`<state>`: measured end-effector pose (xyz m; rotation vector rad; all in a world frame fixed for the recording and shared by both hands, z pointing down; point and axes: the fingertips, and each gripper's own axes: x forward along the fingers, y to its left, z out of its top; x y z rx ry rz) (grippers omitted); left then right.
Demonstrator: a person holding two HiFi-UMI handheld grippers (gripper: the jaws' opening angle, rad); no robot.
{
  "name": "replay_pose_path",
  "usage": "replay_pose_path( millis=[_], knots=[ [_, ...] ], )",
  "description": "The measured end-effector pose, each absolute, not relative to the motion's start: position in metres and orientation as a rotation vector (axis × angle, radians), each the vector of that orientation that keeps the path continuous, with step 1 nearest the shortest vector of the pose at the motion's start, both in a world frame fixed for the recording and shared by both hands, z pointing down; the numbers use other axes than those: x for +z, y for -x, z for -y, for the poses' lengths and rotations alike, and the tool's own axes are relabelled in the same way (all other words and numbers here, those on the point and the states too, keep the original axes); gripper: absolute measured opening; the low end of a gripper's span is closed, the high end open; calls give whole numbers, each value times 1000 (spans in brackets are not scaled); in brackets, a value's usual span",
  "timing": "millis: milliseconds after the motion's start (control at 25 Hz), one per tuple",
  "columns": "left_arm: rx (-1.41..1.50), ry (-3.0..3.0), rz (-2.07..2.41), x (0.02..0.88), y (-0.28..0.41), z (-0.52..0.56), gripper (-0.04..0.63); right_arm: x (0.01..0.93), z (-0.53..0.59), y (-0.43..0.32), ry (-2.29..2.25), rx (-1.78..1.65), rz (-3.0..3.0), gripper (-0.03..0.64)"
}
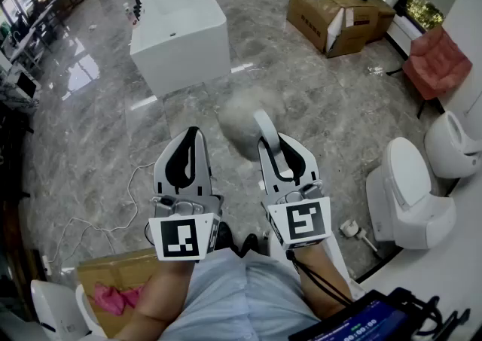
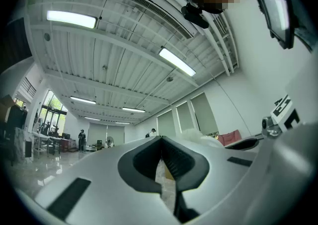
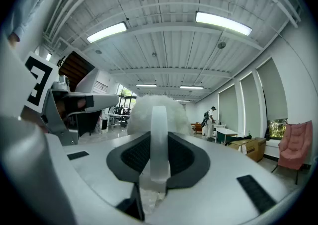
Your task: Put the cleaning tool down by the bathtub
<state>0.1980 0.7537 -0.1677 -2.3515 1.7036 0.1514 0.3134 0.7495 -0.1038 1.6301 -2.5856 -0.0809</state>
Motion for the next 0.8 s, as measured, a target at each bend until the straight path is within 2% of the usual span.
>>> replay_pose_path(
  millis=[320, 800],
  knots=[
    [135, 2356, -1721, -161, -202, -747, 18, -100, -742, -325, -1641, -69, 2574, 94],
    [87, 2367, -1802, -130, -170, -697, 18, -69, -685, -331, -1711, 49, 2514, 95]
  ],
)
